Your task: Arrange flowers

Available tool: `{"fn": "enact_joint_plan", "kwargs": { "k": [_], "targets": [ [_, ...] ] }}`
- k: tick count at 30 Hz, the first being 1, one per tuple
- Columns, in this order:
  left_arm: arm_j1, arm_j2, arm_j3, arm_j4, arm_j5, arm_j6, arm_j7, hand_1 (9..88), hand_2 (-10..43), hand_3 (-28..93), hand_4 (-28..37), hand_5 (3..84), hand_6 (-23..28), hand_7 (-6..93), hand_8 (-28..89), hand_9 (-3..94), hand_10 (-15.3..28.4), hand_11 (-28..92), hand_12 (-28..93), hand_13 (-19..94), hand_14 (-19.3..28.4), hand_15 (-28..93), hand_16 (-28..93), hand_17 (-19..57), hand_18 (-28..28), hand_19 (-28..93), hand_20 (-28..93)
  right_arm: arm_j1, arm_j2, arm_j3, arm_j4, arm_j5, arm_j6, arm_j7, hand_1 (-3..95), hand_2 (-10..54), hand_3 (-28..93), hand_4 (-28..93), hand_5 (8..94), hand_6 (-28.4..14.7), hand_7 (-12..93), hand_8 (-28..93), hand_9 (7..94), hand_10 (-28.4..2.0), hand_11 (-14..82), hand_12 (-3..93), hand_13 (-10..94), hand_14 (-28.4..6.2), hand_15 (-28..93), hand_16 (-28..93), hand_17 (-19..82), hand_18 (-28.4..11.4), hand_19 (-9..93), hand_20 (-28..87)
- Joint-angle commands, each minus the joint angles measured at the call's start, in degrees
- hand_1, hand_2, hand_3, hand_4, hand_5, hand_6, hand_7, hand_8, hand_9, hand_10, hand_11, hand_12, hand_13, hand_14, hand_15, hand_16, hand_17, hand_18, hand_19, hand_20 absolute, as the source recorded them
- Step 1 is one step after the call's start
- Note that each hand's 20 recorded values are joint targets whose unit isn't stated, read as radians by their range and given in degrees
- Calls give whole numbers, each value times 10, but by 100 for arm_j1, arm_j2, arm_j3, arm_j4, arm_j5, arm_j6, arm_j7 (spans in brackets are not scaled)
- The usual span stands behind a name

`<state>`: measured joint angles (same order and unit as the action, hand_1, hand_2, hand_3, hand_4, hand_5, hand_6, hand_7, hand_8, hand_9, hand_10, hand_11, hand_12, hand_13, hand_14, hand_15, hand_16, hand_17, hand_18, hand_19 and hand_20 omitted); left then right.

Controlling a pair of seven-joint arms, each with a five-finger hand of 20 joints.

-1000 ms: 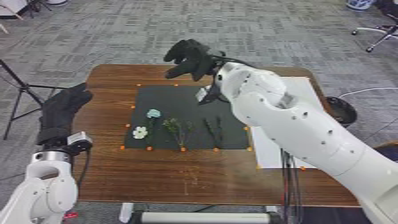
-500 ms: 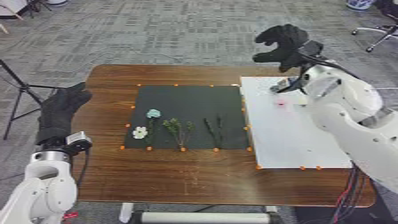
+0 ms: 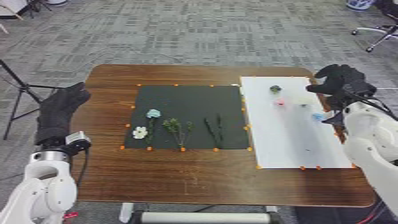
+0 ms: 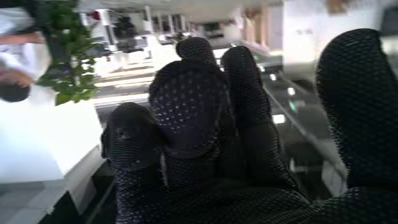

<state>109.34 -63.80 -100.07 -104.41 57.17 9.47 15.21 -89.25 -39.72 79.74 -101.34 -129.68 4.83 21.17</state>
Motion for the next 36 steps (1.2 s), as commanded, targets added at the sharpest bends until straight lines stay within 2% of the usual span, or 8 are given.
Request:
{"fn": "enact_joint_plan", "kwargs": {
  "k": [1,4,6,14,24,28,31,36],
  "targets": [
    [900,-269,-612,-288,-93,-283,256,209,-5,716,-283,524,6,165,-87,511,146,213,119,389,180,217,13,48,135,123,171,-533,-93,183,265,-184,-201,314,309,-95,634,-162,570,-23,149,-67,651,-144,196,228,830,-58,599,273,516,-172,932,478],
    [827,-221,-514,-306,-76,-155,204,213,-10,720,-283,524,6,167,-88,511,146,214,119,388,179,218,14,47,135,125,171,-666,-138,263,299,-195,-300,327,308,-95,632,-164,574,-24,149,-66,655,-144,203,233,830,-58,599,273,516,-173,932,477],
    [877,-247,-567,-321,-70,-208,181,214,-9,719,-283,524,6,167,-89,511,146,214,118,388,180,218,13,47,135,124,170,-700,-172,255,360,-231,-307,306,310,-95,631,-165,578,-23,151,-65,657,-143,205,234,831,-58,598,273,516,-173,932,476],
    [878,-267,-546,-327,-64,-251,185,214,-11,721,-283,525,7,167,-88,511,146,215,118,388,180,217,13,45,136,125,169,-755,-269,180,525,-205,-260,275,336,-95,644,-170,594,-19,163,-66,670,-137,217,237,833,-57,598,272,518,-173,932,474],
    [834,-261,-553,-337,-52,-276,176,216,-10,720,-283,526,5,168,-89,510,145,215,117,388,179,218,13,45,135,123,168,-590,-317,-206,850,-407,410,344,430,-95,655,-197,636,1,207,-80,725,-111,264,243,854,-41,608,274,544,-161,932,493],
    [869,-289,-583,-356,-47,-311,170,216,-9,719,-283,525,4,169,-89,510,145,215,117,387,179,217,13,45,135,124,169,-530,-277,-348,938,-474,737,307,515,-95,575,-204,680,1,218,71,782,-102,231,309,871,-34,603,279,559,-160,932,508],
    [870,-269,-586,-375,-53,-279,173,217,-9,719,-283,525,4,169,-89,510,145,215,117,388,181,219,14,45,135,123,168,-517,-176,-373,875,-515,924,245,562,-93,576,-195,737,4,228,98,835,-91,189,358,889,-29,597,285,575,-157,932,517],
    [882,-219,-687,-387,-45,-274,147,216,-10,721,-283,526,5,168,-89,511,145,215,117,388,180,219,13,45,135,123,168,-299,25,-386,617,-525,1143,122,572,-90,579,-192,762,6,230,97,852,-94,186,357,894,-27,594,290,581,-157,932,524]
  ]
}}
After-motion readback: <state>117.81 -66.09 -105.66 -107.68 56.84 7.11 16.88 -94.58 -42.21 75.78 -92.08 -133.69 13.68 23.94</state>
